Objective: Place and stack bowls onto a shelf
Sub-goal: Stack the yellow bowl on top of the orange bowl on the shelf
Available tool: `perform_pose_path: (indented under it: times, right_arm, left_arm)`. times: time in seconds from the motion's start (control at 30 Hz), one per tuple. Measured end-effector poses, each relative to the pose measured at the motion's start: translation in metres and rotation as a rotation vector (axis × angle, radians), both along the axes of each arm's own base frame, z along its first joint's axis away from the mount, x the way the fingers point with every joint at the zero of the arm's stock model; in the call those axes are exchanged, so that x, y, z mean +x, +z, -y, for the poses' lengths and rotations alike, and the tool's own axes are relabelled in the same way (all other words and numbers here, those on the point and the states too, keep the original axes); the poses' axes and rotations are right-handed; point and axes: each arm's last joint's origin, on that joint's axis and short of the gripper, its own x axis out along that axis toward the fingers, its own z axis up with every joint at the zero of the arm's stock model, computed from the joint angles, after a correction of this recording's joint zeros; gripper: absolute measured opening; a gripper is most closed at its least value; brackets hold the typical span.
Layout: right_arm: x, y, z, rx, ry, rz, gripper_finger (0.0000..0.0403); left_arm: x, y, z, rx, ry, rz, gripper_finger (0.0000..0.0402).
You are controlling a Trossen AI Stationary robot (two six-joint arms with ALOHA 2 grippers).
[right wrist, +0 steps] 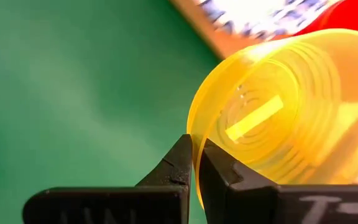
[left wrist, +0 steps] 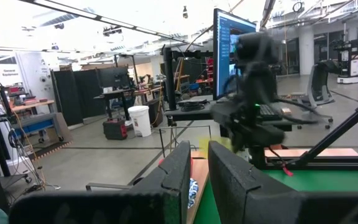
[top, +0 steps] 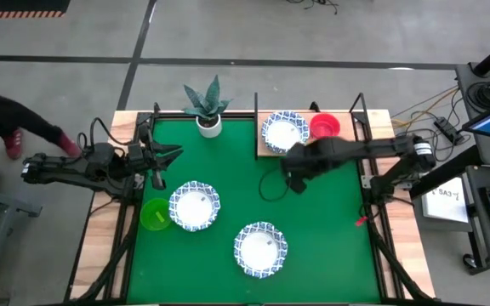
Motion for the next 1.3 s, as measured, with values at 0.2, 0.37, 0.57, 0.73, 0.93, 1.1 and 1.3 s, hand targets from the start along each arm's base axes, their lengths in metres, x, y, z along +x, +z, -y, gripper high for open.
perform_pose_path:
  times: [0.2, 0.37, 0.57, 0.73, 0.93, 1.1, 1.3]
  right_arm:
    - [-0.008, 0.005, 0.059, -0.003, 0.041, -0.069, 0.0009]
    - [-0.027, 0.004, 0.112, 0.011, 0.012, -0.123, 0.0009]
    - [-0.047, 0.000, 0.157, 0.055, -0.040, -0.074, 0.0009]
    - [-0.052, -0.008, 0.174, 0.074, -0.043, -0.018, 0.0009]
    - [-0.054, -0.021, 0.174, 0.091, -0.041, -0.042, 0.0009]
    - [-0.053, -0.029, 0.175, 0.077, -0.044, -0.037, 0.0012]
    - [-0.052, -0.033, 0.176, 0.073, -0.049, -0.031, 0.0034]
  left_arm:
    - [0.000, 0.000, 0.000, 0.000, 0.001, 0.000, 0.0040]
    - [0.000, 0.000, 0.000, 0.000, 0.000, 0.000, 0.0040]
    - [0.000, 0.000, 0.000, 0.005, 0.001, -0.002, 0.0040]
    - [0.000, 0.000, 0.000, 0.008, 0.002, -0.004, 0.0040]
    - [0.000, 0.000, 0.000, 0.016, 0.003, -0.008, 0.0040]
    - [0.000, -0.001, 0.000, 0.018, 0.004, -0.011, 0.0040]
    - [0.000, -0.001, 0.000, 0.018, 0.003, -0.011, 0.0040]
